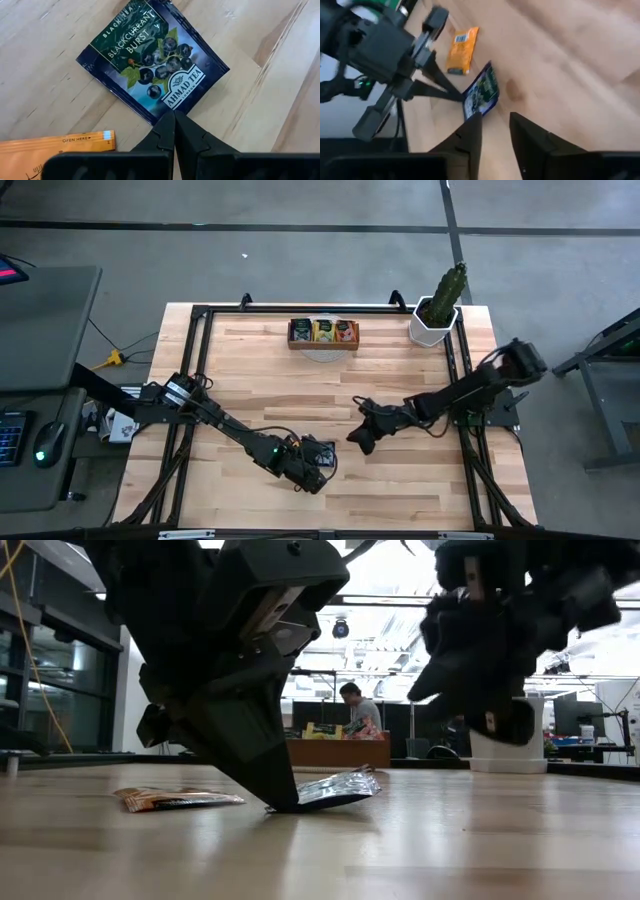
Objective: Pick & Place Tea
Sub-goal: Put the purple tea bag in the left compartment of the organizer
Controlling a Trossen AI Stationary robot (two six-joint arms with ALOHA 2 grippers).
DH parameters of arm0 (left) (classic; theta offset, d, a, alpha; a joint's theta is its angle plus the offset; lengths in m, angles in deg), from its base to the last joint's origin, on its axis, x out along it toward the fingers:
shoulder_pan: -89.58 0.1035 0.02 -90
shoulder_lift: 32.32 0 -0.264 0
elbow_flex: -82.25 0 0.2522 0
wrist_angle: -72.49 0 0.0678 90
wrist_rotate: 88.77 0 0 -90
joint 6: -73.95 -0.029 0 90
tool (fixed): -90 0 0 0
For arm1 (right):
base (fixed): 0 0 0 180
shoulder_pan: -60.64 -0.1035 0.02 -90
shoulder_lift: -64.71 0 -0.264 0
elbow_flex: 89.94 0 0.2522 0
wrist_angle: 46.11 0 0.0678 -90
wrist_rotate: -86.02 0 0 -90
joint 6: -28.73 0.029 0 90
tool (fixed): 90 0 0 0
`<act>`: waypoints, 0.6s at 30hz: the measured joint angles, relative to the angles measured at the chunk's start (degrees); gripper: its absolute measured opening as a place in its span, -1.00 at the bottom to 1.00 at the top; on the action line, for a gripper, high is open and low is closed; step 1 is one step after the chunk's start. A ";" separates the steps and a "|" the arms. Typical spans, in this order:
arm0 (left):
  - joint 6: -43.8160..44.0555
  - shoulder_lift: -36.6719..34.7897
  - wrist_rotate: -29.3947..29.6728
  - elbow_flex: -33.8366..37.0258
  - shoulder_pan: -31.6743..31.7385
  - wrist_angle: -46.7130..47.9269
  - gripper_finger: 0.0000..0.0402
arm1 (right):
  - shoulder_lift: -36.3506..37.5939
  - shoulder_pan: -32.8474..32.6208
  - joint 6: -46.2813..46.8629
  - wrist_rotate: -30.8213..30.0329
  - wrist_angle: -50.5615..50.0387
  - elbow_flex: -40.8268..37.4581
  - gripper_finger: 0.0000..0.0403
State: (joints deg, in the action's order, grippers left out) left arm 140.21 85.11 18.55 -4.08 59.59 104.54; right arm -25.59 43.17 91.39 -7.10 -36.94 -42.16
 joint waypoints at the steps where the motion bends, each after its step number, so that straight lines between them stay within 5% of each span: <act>1: 0.00 0.00 0.00 0.02 -0.01 0.00 -1.00 | -1.66 0.08 0.75 1.30 2.31 0.00 -0.48; 9: 0.00 0.02 0.24 0.09 -0.01 -0.11 -1.00 | -11.74 0.93 7.10 2.90 14.85 0.22 -0.29; 18: -0.66 0.02 0.39 0.14 -0.01 -0.30 -1.00 | -17.25 1.72 7.61 5.05 9.00 8.77 -0.17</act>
State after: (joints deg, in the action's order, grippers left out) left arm 139.56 85.13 18.94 -3.94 59.59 104.24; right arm -42.85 44.89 99.00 -2.05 -27.94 -33.39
